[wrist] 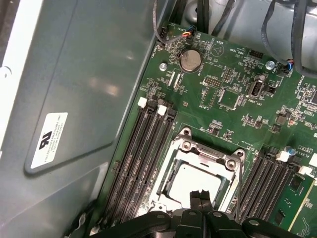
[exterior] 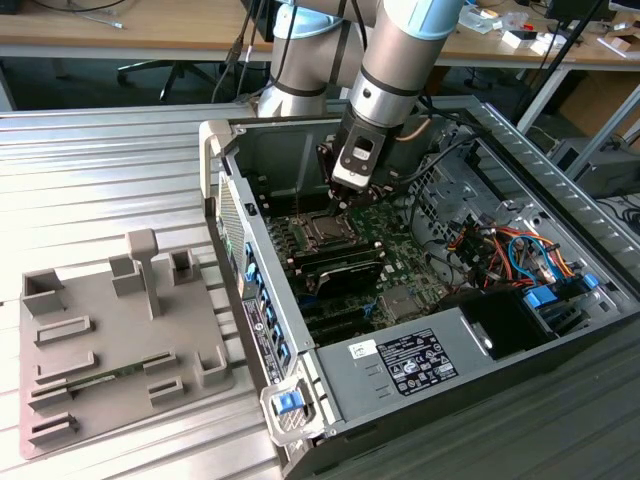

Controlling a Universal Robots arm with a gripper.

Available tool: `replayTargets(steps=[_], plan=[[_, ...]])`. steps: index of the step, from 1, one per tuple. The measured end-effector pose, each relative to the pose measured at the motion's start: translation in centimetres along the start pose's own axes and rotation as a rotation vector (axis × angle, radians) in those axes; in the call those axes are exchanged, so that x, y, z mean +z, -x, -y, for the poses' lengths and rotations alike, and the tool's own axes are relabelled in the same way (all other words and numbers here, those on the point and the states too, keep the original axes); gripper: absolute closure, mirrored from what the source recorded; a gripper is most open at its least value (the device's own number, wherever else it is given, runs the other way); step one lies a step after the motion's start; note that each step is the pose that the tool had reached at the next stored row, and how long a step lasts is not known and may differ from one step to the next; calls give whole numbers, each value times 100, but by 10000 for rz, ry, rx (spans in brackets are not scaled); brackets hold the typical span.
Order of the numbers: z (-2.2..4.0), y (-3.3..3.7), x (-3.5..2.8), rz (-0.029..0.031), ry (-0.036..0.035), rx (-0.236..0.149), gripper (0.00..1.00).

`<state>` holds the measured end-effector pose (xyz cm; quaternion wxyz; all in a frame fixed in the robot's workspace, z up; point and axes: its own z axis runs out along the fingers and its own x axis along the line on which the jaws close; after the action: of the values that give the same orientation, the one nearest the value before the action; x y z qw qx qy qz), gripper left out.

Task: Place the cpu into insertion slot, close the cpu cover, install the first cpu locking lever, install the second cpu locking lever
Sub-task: 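Install the first cpu locking lever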

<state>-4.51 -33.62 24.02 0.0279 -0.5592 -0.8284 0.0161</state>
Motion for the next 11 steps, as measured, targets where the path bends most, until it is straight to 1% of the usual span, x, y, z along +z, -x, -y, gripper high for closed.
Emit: replayTargets(steps=[11], plan=[[0, 0, 0, 19, -9, -320, 89]])
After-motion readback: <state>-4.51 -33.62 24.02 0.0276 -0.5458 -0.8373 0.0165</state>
